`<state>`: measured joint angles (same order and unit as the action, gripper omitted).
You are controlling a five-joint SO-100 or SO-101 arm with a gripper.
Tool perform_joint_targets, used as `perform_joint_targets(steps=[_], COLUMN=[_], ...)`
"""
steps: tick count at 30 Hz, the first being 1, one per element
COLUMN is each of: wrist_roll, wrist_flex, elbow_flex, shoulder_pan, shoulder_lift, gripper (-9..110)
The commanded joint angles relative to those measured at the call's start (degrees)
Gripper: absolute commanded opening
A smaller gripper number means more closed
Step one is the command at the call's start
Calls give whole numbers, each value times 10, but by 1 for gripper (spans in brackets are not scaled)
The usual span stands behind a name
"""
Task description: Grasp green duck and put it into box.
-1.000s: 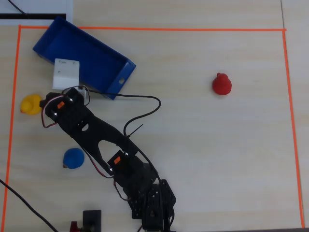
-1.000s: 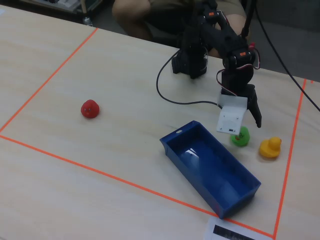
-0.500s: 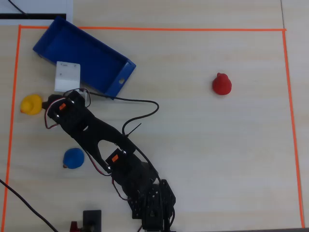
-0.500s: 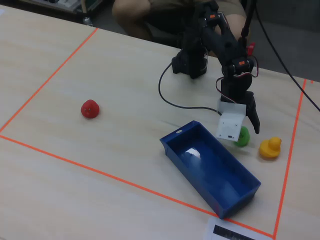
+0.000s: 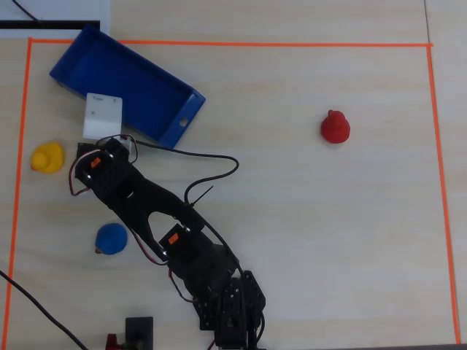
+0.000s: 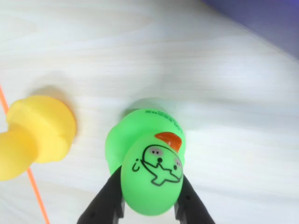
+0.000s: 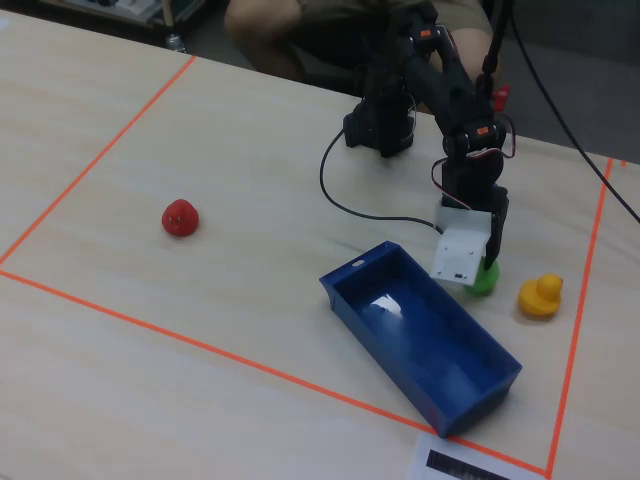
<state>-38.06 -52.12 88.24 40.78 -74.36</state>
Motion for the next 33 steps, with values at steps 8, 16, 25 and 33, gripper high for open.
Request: perform_joint_targets(steps=[8,16,25,33], wrist_roll=[14,-21,-40,-73], wrist_flex=[-130,76,92,-5], elbow_flex=[-267,-192,-282,-314], shoulder_pan=[-96,-184,-226,-225], shoulder_lift=[-112,-57,70,79], gripper=[0,0,0,18])
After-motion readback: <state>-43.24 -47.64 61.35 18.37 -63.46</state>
